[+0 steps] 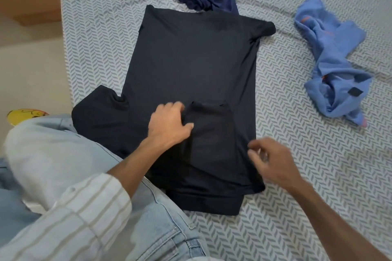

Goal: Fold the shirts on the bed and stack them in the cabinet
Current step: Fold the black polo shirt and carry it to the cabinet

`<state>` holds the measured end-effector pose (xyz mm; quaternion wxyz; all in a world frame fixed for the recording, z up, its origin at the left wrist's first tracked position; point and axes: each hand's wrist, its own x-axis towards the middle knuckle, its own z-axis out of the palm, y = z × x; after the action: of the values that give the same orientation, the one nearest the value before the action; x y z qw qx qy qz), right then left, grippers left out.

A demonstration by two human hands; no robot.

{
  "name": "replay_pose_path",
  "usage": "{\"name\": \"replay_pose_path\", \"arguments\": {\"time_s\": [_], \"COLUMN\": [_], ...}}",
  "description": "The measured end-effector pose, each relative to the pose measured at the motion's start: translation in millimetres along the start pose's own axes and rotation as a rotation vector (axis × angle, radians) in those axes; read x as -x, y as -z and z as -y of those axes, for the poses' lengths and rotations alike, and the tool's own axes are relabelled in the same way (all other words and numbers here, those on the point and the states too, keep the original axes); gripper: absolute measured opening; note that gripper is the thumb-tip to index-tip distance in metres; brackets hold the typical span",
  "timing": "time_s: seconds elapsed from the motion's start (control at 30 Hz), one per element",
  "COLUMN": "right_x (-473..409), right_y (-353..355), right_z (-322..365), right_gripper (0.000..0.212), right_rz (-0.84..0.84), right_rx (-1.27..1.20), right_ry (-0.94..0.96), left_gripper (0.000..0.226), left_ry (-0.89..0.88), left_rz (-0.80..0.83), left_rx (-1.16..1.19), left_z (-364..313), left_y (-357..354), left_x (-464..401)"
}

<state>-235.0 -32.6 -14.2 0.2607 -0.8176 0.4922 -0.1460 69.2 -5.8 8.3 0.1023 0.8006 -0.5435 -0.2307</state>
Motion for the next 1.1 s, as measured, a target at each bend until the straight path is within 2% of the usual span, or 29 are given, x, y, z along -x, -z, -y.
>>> {"name": "replay_pose_path", "arguments": {"time_s": [0.03,0.13,0.2,0.27,0.37,0.5,0.6,0.67,0.77,0.87,0.97,1.1], "right_x": [-19,-83,-121,-155,-200,-261,-303,-327,-352,-371,-382,-397], "right_y": [0,-1,-1,0,1,0,9,13,14,17,22,23], "right_z": [2,6,11,17,22,16,8,3,-5,-8,-2,6], "right_gripper": [0.010,0.017,0.022,0.027,0.028,0.021,0.023,0.020,0.021,0.018,0.016,0.012], "right_rz": [-0.035,-0.057,-0.057,-0.044,-0.033,-0.132,-0.219,-0.287,-0.378,-0.492,-0.590,-0.648], "right_rx": [-0.012,-0.069,-0.056,0.006,0.022,-0.073,-0.215,-0.392,-0.589,-0.589,-0.483,-0.157], "right_ry": [-0.045,-0.128,-0.114,-0.068,-0.136,-0.418,-0.622,-0.747,-0.868,-0.915,-0.896,-0.676], "left_gripper": [0.049,0.037,0.035,0.039,0.050,0.046,0.030,0.029,0.016,0.013,0.014,0.037], "left_ry": [-0.111,-0.367,-0.477,-0.505,-0.295,-0.074,-0.009,0.031,0.081,0.077,0.073,0.032], "left_rz": [-0.031,0.008,0.003,0.048,0.267,0.387,0.446,0.507,0.570,0.631,0.616,0.586], "left_rx": [-0.001,0.031,-0.026,-0.068,0.072,0.232,0.385,0.537,0.726,0.760,0.785,0.876], "left_z": [-7,-26,-37,-51,-69,-74,-71,-64,-48,-39,-34,-29], "left_y": [0,-6,-14,-20,-26,-36,-36,-33,-31,-30,-32,-34], "left_x": [-8,-34,-47,-60,-74,-85,-90,-88,-86,-94,-97,-93]}}
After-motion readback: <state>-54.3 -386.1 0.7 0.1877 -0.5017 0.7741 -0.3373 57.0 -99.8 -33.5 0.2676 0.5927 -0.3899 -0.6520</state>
